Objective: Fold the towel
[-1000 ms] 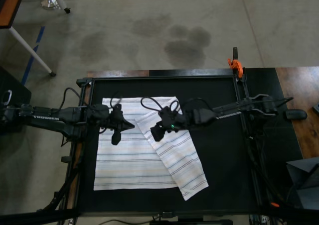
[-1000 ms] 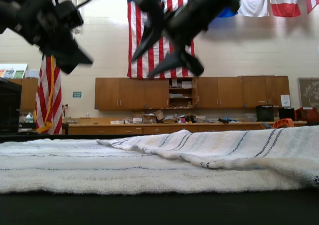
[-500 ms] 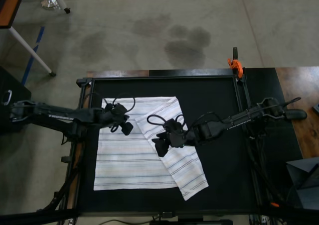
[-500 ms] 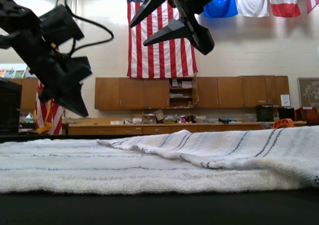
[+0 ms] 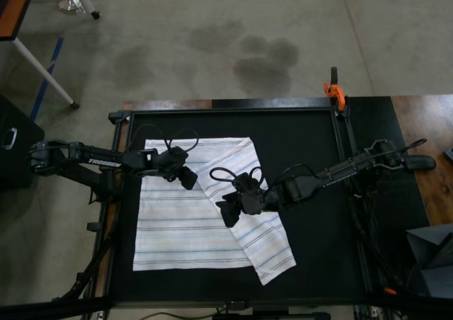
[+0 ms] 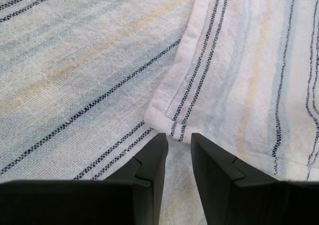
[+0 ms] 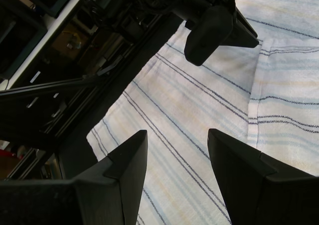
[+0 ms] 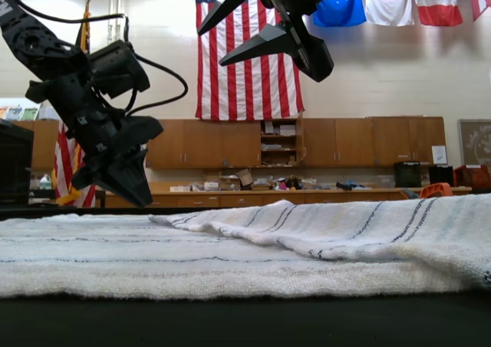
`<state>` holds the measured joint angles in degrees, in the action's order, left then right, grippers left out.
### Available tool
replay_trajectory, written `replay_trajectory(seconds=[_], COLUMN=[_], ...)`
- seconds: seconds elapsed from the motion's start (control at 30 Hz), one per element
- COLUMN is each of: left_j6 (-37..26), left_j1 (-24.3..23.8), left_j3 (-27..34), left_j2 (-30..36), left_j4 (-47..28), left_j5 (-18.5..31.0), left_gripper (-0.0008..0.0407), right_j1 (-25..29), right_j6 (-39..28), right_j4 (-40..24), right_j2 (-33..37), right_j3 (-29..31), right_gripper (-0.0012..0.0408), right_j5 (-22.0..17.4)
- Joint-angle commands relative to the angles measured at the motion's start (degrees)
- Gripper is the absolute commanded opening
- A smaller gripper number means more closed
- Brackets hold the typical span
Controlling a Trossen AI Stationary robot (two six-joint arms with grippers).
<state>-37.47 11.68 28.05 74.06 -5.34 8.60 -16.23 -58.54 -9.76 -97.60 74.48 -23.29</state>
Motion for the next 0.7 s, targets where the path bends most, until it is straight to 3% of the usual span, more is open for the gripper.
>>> replay_trajectory(seconds=[0.0, 0.67], left_j6=[-0.5, -1.3], left_j1=[0.6, 2.5], left_j3=[0.0, 0.0], left_j2=[0.5, 4.8], left_j4=[0.8, 4.2], left_j5=[0.0, 0.5], left_gripper=[0.0074, 0.0074], right_j1=[0.0, 0.0], right_j6=[0.0, -0.7], right_j4=[0.0, 1.2], right_j2=[0.0, 0.0], right_j3=[0.0, 0.0], right_gripper=[0.0161, 0.0161], right_j5=[-0.2, -0.4])
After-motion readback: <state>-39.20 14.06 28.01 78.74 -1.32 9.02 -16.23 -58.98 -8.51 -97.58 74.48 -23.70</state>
